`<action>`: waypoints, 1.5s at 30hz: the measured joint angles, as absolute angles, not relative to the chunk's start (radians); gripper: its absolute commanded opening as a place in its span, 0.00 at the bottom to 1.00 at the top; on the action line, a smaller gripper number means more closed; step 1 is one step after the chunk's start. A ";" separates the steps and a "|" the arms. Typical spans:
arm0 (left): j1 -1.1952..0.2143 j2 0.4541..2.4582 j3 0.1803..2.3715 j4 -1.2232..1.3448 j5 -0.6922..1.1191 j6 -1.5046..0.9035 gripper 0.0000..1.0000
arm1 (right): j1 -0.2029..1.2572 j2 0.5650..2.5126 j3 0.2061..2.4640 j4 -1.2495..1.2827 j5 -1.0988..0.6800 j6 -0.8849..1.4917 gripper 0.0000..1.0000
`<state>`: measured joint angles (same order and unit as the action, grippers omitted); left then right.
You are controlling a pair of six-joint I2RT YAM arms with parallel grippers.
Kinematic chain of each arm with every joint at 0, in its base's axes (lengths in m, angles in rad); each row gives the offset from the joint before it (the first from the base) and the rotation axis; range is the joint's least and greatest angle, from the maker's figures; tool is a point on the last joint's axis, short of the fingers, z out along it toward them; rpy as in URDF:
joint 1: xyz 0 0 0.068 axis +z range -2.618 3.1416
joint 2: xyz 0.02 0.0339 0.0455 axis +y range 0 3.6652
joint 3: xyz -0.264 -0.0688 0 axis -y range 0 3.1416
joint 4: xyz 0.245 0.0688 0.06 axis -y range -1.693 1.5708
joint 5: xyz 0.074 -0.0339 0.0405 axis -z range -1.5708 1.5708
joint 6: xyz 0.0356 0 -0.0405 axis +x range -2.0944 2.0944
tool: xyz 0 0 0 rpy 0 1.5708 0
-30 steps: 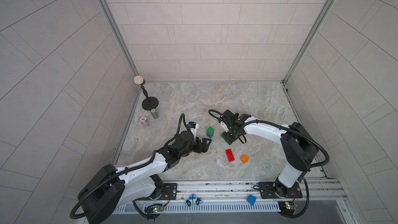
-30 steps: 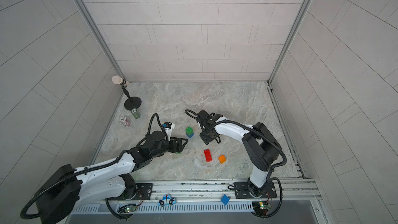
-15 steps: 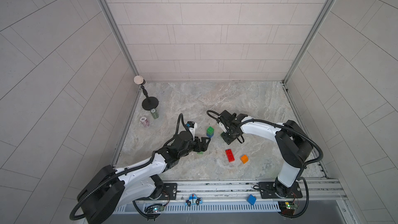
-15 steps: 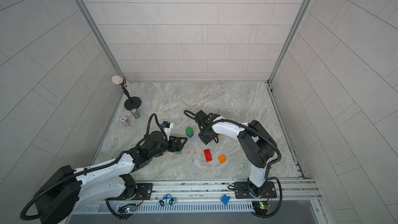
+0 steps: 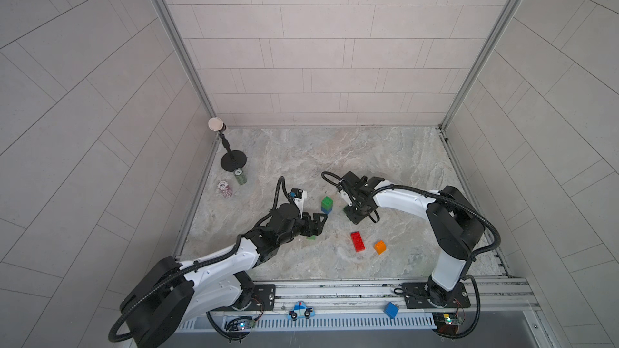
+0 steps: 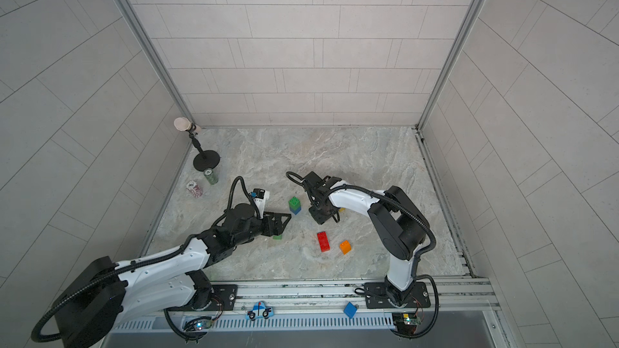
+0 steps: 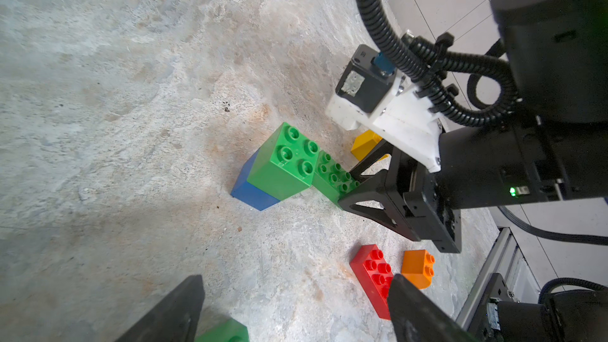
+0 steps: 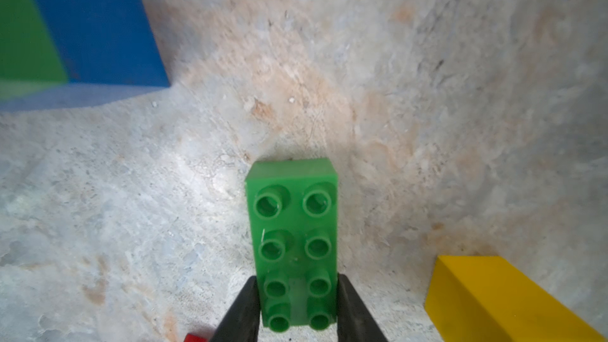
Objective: Assemble a fork with lego
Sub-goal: Pick up the lego brick from the center of the board, then assemble the lego brick with the lego brick.
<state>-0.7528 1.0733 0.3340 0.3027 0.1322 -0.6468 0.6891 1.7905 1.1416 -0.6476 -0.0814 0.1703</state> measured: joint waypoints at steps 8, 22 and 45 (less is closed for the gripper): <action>-0.746 1.061 0.334 0.299 0.132 -0.648 0.92 | 0.689 1.787 1.143 -0.653 -0.081 0.177 0.28; -0.586 1.000 0.374 0.289 0.219 -0.712 0.92 | 0.726 1.552 1.251 -0.717 -0.041 0.218 0.00; -0.223 1.263 0.259 0.766 0.581 -0.974 0.92 | 0.840 2.017 1.872 -1.067 -0.054 0.222 0.00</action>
